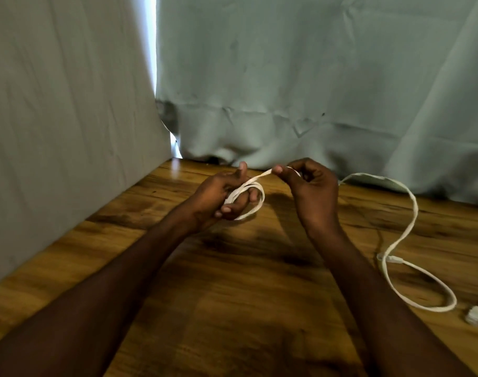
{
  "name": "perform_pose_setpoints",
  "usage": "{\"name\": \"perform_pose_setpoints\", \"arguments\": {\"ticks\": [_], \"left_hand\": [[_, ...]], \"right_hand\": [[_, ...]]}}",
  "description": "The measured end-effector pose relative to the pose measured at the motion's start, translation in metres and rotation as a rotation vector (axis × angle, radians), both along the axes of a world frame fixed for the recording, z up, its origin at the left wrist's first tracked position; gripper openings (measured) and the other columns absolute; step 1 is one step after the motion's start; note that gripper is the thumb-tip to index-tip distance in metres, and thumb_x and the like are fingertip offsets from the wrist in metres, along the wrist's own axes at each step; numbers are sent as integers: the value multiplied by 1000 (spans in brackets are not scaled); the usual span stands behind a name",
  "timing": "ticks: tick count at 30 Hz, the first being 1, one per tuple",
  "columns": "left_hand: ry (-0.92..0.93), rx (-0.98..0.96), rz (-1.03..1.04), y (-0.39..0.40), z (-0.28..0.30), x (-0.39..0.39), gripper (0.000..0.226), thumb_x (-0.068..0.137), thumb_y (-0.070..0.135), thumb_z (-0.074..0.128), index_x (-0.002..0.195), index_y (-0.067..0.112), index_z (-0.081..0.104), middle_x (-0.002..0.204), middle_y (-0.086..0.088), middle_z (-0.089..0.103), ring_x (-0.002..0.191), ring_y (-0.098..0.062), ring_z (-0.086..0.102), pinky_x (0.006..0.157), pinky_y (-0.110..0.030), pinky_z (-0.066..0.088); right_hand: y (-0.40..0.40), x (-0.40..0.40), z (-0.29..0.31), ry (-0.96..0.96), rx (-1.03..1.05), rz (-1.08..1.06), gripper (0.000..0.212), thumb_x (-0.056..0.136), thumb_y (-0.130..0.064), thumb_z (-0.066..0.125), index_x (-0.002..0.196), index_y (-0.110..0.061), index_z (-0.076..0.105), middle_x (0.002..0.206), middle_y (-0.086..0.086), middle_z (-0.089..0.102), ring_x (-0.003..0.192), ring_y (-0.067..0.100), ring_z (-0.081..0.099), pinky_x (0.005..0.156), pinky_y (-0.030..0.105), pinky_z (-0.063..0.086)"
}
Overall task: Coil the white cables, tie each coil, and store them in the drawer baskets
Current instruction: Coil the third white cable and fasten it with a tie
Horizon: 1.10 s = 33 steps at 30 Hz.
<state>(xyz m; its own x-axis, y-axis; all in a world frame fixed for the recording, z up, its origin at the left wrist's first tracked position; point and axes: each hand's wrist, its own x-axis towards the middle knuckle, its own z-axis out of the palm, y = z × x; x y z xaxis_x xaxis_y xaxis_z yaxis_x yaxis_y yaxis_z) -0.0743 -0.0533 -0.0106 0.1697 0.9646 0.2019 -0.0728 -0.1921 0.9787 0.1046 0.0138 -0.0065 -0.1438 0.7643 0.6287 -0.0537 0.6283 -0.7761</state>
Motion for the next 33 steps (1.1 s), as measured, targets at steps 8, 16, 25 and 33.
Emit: {"name": "perform_pose_setpoints", "arguments": {"ticks": [8,16,25,33], "left_hand": [[-461,-107,-100,7,3,-6,34,108,32,33,81,17,46,42,6,35,25,-4,26,38,-24,5],[-851,-18,249,17,2,-39,37,111,31,28,82,14,45,65,-11,72,49,-18,69,37,-20,50],[169,240,571,8,-1,-26,47,111,32,37,84,-2,56,56,-13,64,42,-26,54,46,-28,41],[140,-19,115,-2,-1,0,59,108,47,30,73,4,50,38,-5,30,28,-9,16,36,-14,12]], "right_hand": [[9,-14,-28,-482,-41,-144,40,102,-43,59,72,-20,73,51,-12,59,54,1,54,61,30,40],[-18,-34,-35,-918,419,-69,35,103,-42,55,80,-22,72,76,-1,71,68,16,59,76,39,49],[-39,-34,-19,-614,338,215,13,96,-39,69,85,-32,72,74,-20,67,72,-1,64,68,23,46],[-15,-13,-3,-76,-3,152,16,81,-6,84,71,-10,72,60,-12,69,58,-4,61,61,12,44]]}}
